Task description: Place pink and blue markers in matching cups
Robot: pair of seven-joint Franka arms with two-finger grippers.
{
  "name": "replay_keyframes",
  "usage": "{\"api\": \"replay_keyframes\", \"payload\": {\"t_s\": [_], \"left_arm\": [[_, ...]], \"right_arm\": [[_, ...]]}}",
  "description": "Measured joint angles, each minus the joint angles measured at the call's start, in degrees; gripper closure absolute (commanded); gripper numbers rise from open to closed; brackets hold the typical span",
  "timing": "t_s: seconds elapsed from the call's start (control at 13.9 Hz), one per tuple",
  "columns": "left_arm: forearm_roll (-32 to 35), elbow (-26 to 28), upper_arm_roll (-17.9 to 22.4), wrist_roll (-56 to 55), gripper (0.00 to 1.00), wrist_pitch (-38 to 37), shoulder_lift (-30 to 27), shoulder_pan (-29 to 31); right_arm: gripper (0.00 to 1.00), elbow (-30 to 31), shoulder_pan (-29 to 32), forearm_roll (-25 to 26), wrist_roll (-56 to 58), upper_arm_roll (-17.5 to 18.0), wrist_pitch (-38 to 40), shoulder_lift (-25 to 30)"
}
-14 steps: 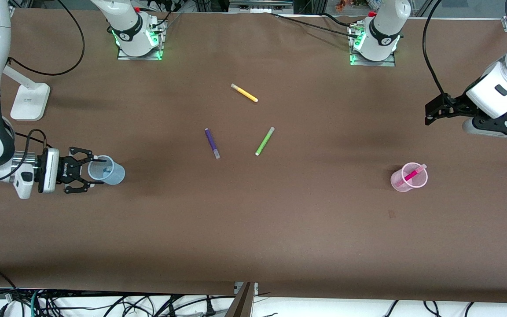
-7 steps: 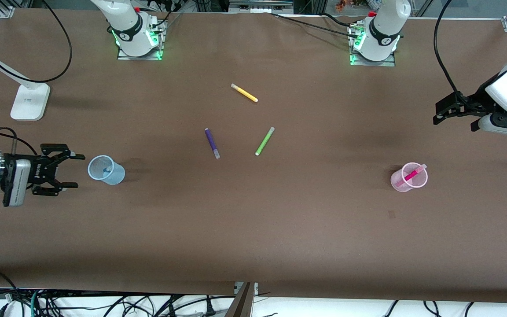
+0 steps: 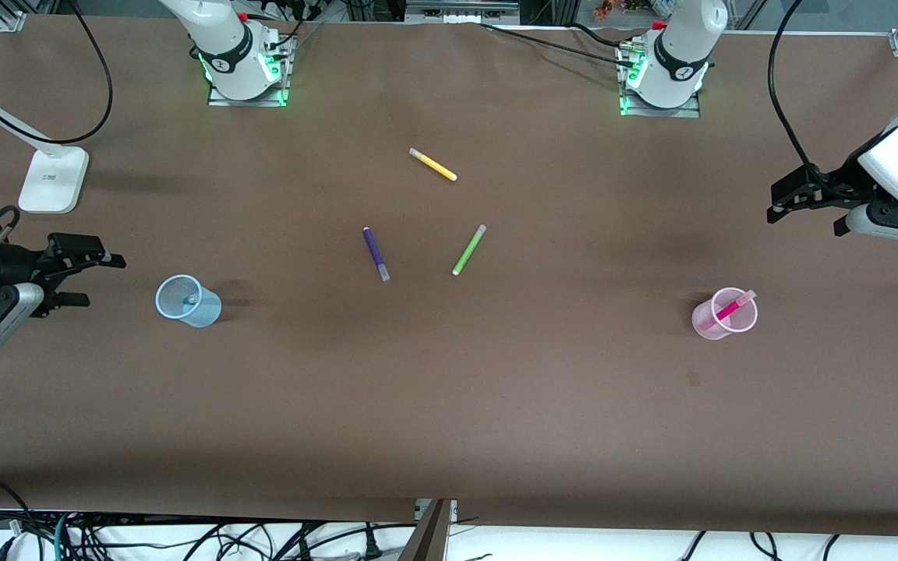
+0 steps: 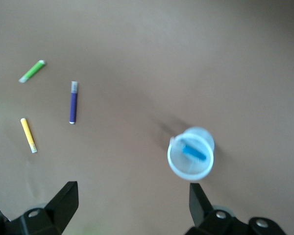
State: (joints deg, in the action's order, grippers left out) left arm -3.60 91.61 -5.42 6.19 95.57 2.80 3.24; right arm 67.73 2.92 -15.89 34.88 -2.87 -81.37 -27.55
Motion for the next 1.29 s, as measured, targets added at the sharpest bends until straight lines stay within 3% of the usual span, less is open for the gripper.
{"api": "replay_keyframes", "payload": {"t_s": [0.22,0.43,0.79,1.08,1.29], "left_arm": [[0.01,0.01,0.00,0.03,0.00,0.06,-0.02,0.00],[0.02,0.02,0.00,0.05,0.00,0.06,-0.03,0.00],[0.02,0.05,0.00,0.07,0.00,0.07,-0.04,0.00],[0.02,0.07,0.00,0.08,0.00,0.07,-0.04,0.00],[0.02,0.07,0.00,0.08,0.00,0.07,-0.04,0.00]], "right_arm": [[0.00,2.46,-0.44,8.40,-17.35,5.60,1.72,4.80],[0.00,9.15,-1.03,11.23,-29.24,7.75,2.01,11.02],[0.00,22.72,-0.70,15.35,-31.97,7.29,1.92,23.82],[0.00,24.69,-0.61,17.25,-31.90,5.11,1.80,30.22],[0.00,25.22,-0.57,17.24,-31.22,3.45,2.11,31.23]]}}
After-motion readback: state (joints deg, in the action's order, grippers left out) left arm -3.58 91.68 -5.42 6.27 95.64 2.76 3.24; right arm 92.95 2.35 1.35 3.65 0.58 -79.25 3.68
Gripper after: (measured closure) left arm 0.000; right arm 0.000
